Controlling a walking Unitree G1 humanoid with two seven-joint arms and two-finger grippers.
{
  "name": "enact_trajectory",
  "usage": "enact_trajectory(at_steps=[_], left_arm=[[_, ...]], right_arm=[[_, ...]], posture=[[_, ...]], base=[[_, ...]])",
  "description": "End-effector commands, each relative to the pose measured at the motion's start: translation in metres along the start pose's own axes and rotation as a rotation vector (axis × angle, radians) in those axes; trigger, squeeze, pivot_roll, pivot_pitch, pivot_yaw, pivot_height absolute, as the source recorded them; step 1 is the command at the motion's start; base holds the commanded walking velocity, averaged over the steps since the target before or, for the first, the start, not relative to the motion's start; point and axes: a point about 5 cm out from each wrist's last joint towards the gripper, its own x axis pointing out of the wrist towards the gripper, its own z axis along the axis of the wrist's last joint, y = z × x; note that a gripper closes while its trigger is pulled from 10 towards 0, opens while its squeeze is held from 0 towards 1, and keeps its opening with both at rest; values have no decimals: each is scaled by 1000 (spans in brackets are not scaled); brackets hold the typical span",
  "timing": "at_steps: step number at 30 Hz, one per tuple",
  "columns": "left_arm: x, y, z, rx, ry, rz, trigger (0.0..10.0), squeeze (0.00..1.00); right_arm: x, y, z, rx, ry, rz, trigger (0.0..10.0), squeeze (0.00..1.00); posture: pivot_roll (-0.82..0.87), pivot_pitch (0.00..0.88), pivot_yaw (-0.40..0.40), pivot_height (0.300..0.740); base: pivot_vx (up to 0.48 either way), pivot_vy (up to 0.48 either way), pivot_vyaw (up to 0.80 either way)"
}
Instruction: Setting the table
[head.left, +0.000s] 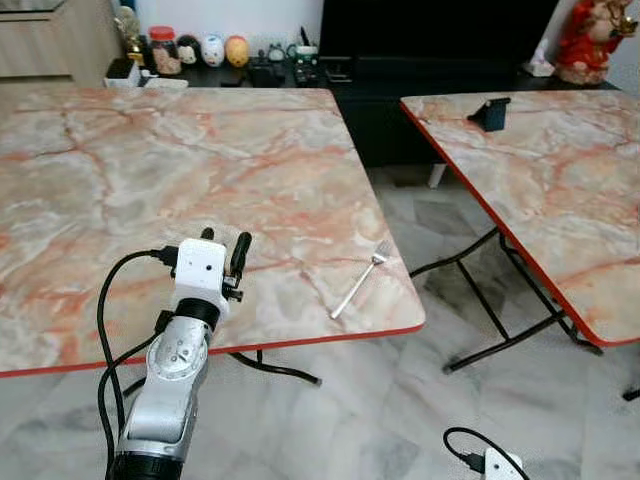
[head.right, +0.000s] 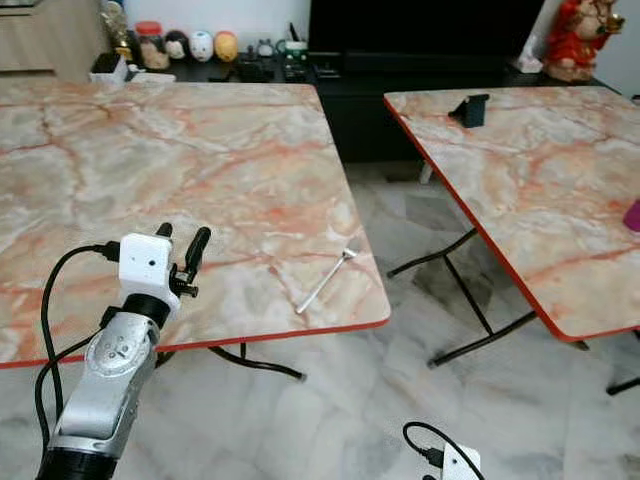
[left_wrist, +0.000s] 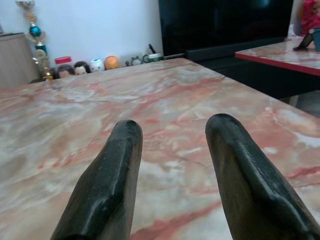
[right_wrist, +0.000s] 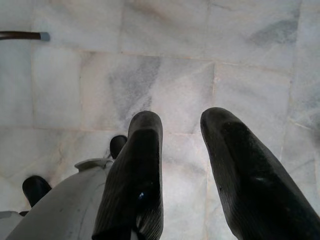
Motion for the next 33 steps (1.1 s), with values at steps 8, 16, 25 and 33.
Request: enact_trajectory(at_steps=[8, 16, 25, 33], left_arm=[[3, -4, 5, 8, -19, -24, 10000, 0], [4, -4, 6, 36, -25, -24, 10000, 0], [4, -3, 6, 25, -25, -16, 10000, 0], [4, -3, 5, 23, -24, -10, 10000, 0]], right_arm=[[-1, -3, -1, 8, -2, -8, 10000, 0], [0, -3, -1, 9, -2, -7, 10000, 0], [0, -3, 0, 11, -4, -9, 10000, 0], [0, -3, 1, 8, -5, -7, 10000, 0]], posture=[[116, 0, -78, 740], [115, 0, -78, 740], [117, 0, -84, 740], [122, 0, -88, 740]], base=[[0, 0, -659], [0, 0, -655], [0, -160, -635], [0, 0, -624]])
